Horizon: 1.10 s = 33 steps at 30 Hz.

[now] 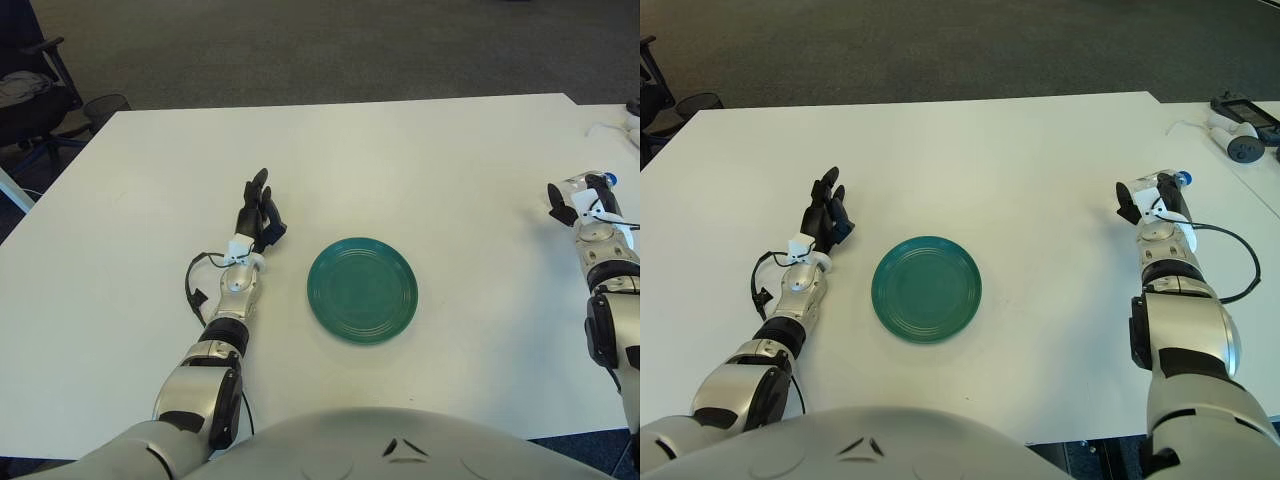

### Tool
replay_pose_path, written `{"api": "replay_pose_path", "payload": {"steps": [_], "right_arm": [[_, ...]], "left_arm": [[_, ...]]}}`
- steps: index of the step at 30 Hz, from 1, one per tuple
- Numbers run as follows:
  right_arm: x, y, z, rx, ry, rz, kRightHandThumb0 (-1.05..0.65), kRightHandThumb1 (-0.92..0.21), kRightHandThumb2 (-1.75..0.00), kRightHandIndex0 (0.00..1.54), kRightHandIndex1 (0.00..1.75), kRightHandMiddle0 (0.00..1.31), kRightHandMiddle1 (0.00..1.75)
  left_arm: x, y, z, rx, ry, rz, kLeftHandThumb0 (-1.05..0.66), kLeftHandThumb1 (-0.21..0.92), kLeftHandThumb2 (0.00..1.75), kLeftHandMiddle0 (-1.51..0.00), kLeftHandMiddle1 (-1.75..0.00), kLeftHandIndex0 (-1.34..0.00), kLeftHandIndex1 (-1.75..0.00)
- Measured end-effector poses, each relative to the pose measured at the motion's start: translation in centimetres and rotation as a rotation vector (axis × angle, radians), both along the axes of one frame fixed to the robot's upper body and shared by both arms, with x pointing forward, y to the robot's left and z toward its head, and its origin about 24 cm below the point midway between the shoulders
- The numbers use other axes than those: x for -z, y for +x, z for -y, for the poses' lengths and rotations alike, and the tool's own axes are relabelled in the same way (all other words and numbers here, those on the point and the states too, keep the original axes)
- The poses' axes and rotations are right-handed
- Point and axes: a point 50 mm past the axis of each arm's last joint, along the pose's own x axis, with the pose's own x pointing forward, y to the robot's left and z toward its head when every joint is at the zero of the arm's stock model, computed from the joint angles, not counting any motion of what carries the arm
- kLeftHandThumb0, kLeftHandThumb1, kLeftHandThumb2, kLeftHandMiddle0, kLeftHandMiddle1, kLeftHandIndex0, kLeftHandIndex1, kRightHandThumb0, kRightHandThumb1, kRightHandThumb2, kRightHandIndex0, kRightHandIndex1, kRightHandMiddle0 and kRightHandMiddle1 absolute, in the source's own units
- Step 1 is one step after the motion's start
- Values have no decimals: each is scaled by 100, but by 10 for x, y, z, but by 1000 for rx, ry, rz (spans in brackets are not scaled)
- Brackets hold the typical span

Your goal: Put the bottle into the plate.

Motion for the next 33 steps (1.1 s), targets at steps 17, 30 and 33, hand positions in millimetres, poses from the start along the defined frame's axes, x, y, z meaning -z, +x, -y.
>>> {"api": "replay_pose_path", "payload": {"steps": [17,30,33], "right_arm": [[18,11,-50,-292,-211,-27,-95,-92,-83,15,2,0,43],[36,11,-119,-720,-365,45,-92,-92,-79,18,3,0,44],[39,10,-133,-807,-387,60,-90,-92,-78,19,4,0,45]], "left_arm": [[0,0,1,2,1,1,-86,92,105,-26,-3,0,-48],[0,0,1,8,3,-1,-86,92,105,-25,-3,0,-47],[0,0,2,10,4,-2,-86,92,105,-25,-2,0,-47]]}}
